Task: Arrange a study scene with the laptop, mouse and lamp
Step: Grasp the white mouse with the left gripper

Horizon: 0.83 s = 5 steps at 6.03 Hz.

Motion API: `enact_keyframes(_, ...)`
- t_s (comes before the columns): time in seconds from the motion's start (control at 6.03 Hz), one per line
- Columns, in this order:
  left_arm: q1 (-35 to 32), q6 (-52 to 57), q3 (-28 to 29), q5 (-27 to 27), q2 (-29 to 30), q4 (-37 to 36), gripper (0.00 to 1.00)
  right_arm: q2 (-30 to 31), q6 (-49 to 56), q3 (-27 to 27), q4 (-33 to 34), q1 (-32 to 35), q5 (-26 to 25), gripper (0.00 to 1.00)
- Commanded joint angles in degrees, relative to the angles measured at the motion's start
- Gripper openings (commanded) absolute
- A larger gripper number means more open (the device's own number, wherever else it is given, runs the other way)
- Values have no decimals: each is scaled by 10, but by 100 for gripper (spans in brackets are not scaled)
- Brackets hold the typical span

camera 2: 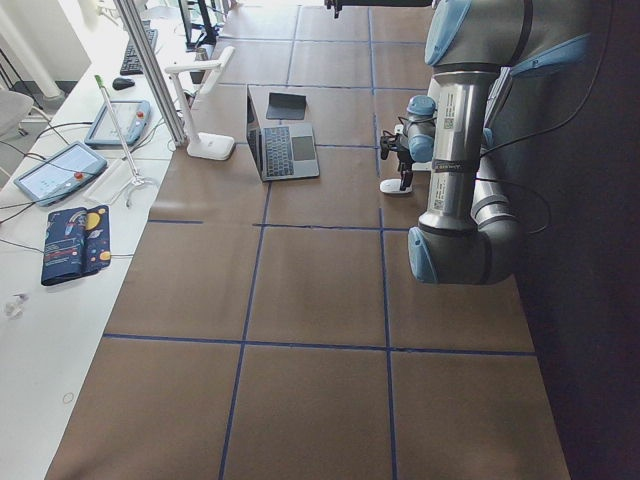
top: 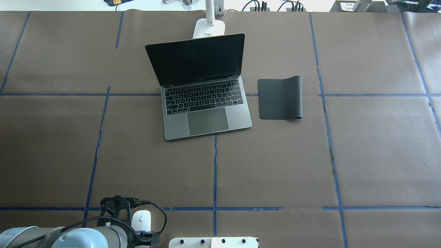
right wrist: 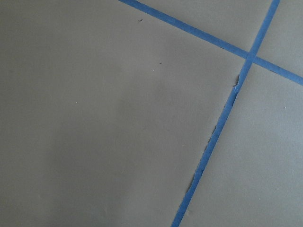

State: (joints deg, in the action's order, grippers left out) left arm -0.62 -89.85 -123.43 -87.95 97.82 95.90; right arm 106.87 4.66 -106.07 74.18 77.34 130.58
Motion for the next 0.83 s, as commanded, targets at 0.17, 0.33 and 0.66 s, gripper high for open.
enact_keyframes(0.17, 0, 0, 22, 2, 3, 12, 100, 4, 1, 0, -2, 0, -1, 100)
enact_keyframes(0.33, 0, 0, 37, 2, 6, 12, 100, 3, 1, 1, -1, 0, -1, 100)
enact_keyframes(0.66, -1, -1, 39, 2, 18, 12, 56, 4, 1, 0, -2, 0, -1, 100)
